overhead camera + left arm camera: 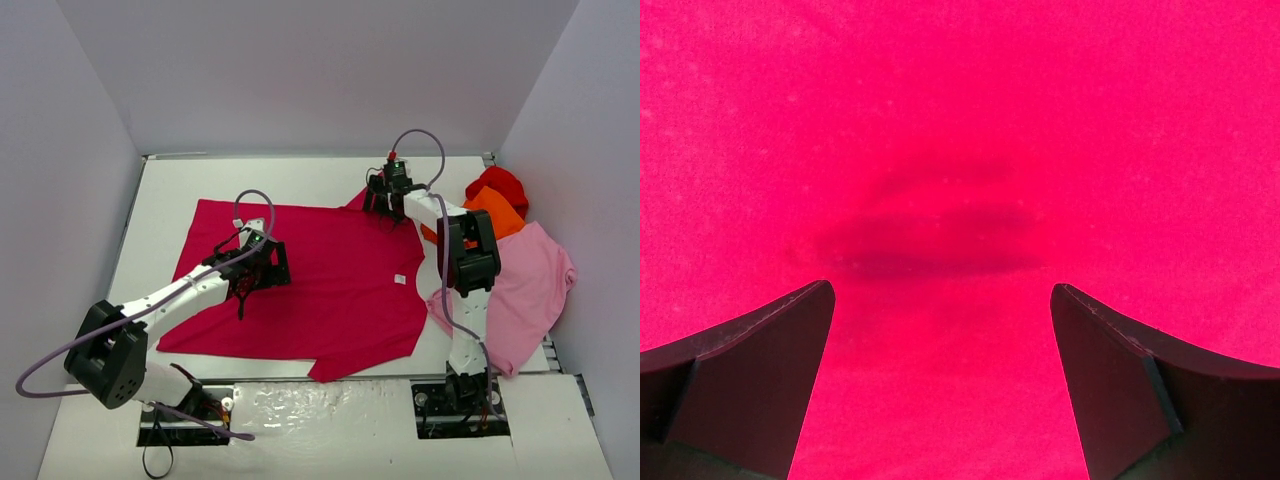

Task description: Fold and stack the t-shirts

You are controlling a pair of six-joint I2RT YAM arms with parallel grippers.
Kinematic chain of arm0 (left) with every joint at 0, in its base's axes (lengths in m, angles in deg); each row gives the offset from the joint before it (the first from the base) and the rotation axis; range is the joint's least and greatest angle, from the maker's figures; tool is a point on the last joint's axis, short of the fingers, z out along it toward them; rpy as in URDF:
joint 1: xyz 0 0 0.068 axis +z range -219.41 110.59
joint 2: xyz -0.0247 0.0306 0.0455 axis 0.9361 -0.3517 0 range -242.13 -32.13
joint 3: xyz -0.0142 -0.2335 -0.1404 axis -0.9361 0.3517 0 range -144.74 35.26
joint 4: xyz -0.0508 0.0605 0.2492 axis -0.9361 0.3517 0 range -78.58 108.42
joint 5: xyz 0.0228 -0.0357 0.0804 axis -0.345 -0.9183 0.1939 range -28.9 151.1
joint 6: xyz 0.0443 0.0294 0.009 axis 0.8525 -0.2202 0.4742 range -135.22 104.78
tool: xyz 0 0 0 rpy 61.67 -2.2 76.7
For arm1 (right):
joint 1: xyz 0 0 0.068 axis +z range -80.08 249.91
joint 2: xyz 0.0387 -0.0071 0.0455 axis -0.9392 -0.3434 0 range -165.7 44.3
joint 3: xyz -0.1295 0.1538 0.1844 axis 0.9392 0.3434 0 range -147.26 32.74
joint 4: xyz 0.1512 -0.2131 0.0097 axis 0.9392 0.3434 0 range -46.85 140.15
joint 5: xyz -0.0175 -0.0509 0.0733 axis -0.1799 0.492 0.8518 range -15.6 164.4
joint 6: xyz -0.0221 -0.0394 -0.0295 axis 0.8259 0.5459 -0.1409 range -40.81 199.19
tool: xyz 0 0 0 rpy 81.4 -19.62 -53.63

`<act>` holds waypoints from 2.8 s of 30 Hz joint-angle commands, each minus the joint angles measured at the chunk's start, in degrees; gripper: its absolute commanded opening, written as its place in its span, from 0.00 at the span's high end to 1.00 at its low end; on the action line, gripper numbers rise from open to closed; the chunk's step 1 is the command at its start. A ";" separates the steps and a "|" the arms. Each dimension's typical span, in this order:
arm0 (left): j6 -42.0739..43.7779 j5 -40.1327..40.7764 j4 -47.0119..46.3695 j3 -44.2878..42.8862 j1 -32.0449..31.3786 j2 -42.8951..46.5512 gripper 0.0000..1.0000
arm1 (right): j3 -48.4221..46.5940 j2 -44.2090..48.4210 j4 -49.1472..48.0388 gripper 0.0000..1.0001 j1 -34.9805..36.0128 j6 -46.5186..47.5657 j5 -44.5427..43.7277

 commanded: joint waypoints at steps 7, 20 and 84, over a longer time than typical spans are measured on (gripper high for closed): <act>0.29 -0.21 -2.82 -1.53 -0.41 0.98 0.12 | 4.07 3.30 -8.05 0.32 -5.68 -5.53 6.50; 0.02 -0.23 -3.00 -1.47 -0.41 0.32 0.12 | 7.42 2.68 -21.91 0.34 -7.51 -13.88 21.49; 0.33 0.21 -2.52 0.49 -0.74 0.76 0.13 | 8.60 2.69 -23.77 0.35 -7.51 -14.07 25.29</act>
